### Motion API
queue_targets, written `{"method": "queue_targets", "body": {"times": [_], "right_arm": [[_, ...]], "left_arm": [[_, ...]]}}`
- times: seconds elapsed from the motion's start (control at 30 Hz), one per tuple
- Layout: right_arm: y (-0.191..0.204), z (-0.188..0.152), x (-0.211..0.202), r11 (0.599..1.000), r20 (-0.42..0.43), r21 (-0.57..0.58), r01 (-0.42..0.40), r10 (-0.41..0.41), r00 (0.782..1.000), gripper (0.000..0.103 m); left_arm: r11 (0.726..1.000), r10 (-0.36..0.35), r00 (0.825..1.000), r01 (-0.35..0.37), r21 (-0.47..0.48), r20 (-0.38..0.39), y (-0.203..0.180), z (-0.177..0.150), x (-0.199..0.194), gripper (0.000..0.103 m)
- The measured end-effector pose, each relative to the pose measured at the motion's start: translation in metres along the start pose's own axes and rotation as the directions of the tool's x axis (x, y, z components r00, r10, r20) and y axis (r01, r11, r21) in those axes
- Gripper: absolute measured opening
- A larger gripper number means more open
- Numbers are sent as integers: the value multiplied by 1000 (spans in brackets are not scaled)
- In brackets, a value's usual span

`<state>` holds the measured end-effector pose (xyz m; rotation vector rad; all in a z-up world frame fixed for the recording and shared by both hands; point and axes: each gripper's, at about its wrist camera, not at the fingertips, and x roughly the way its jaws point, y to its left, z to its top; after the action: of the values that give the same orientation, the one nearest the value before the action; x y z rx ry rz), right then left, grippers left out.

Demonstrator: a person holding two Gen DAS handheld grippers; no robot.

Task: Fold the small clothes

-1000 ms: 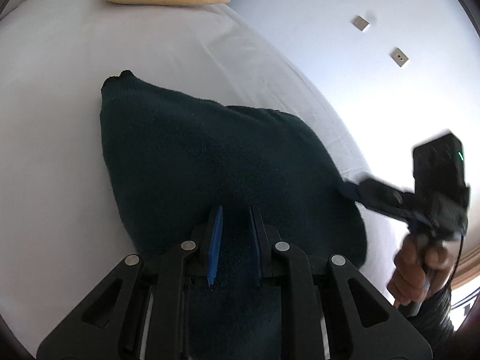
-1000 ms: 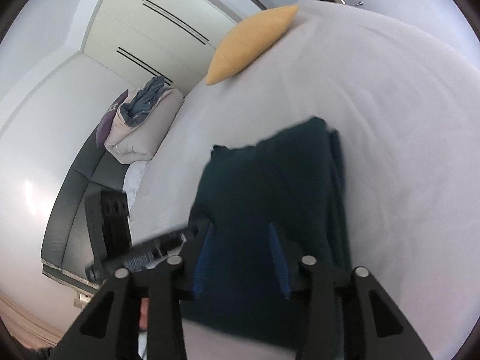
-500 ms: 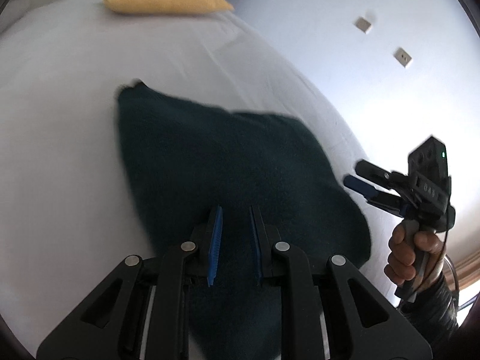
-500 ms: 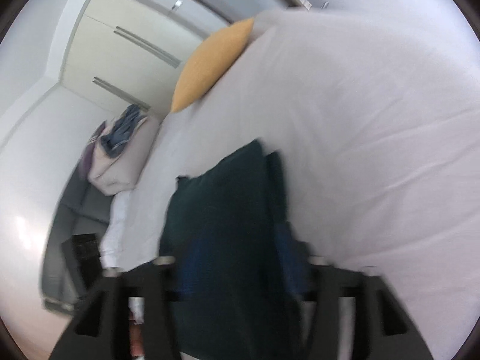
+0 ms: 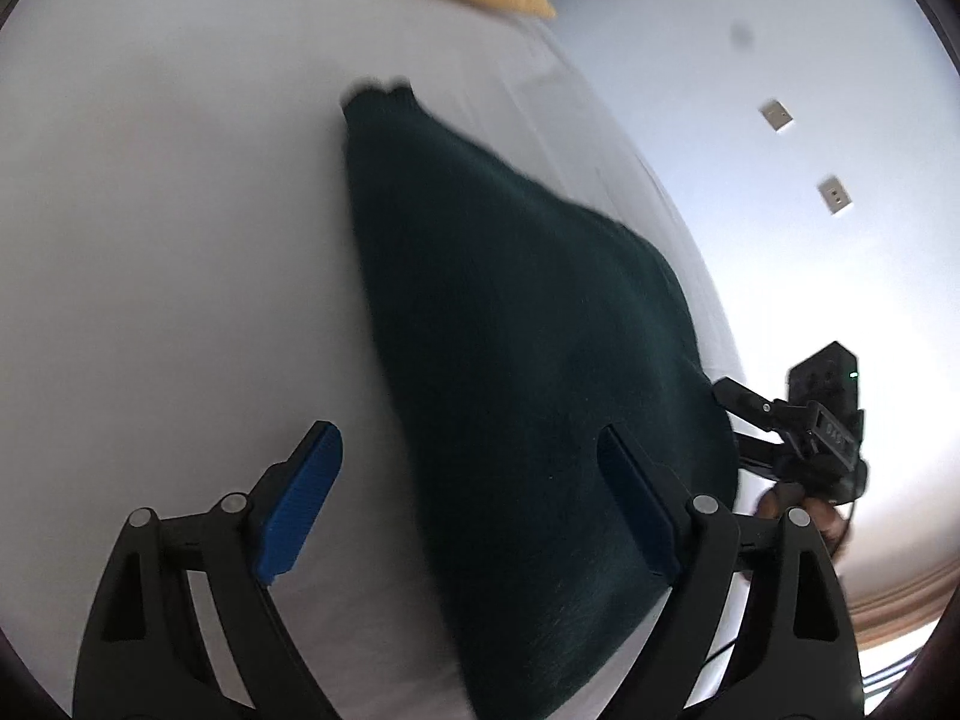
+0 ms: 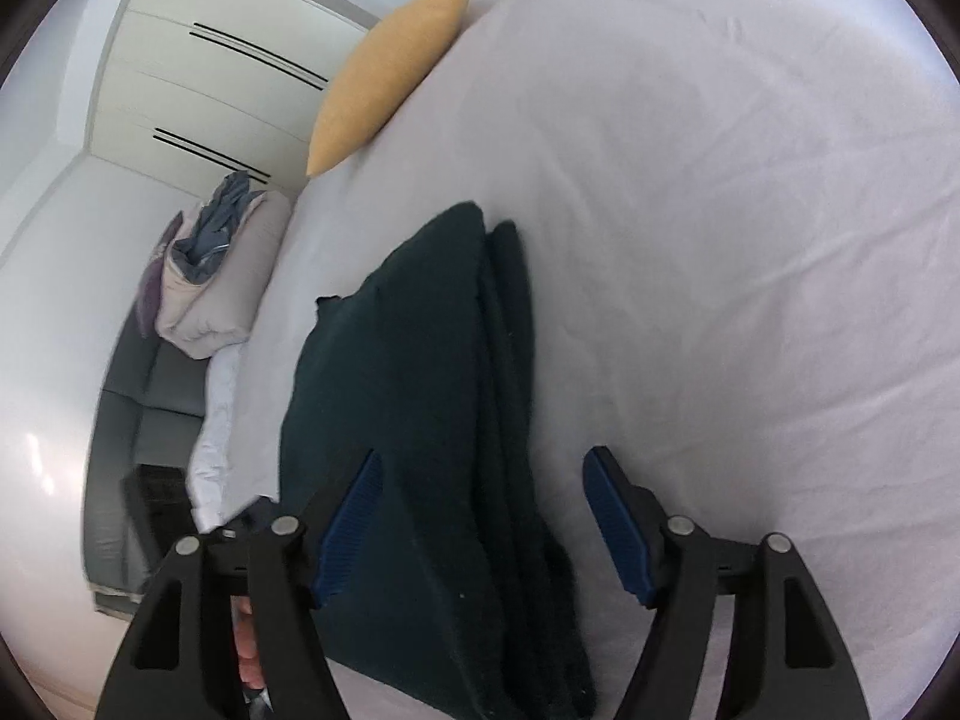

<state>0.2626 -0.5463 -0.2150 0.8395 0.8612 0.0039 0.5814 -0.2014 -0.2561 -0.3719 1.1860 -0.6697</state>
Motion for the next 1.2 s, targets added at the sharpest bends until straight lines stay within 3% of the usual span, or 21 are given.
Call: {"method": "queue_targets", "body": {"times": [0.1,0.17,0.2,0.3,0.4,0.53,0.6,0.73,0.93,1.07,1.2], "right_arm": [[3,3,7,1000,-27,-17,-16,16,1000,76],[5,6,15,999,-52,-31,-30,28,998,75],[6,7,18,999,-63,-34,-34,32,998,69],[9,9,33,999,-99,-44,-1,-3,995,44],[19,6,36,995,-87,-89,47,-55,995,36],[41,-2,28,982,-49,-153,106,-115,992,30],[59,-9,18,979,-24,-185,92,-98,995,29],[103,-29,4,959,-9,-268,97,-103,995,28],[154,-78,-17,951,-21,-310,-3,-4,1000,28],[171,-126,-2,946,-77,-323,-37,13,997,28],[169,-169,27,946,-123,-322,-34,-6,992,28]], "left_arm": [[998,-38,999,38,-47,-7,6,7,10,87],[993,-86,996,84,-82,-12,9,7,9,81],[991,-100,995,98,-92,-24,10,9,11,66],[990,-106,993,100,-98,-56,7,16,18,61],[992,-100,993,94,-86,-61,4,20,19,53],[988,-144,989,142,-55,-32,-8,21,3,40],[985,-170,985,169,-40,-19,-13,20,-9,38],[990,-138,990,138,39,14,-28,11,-52,38],[992,-109,991,104,67,79,-17,-17,-140,38],[996,-42,996,35,82,78,-1,-56,-182,39],[999,3,999,-5,36,54,32,-94,-187,39]]}}
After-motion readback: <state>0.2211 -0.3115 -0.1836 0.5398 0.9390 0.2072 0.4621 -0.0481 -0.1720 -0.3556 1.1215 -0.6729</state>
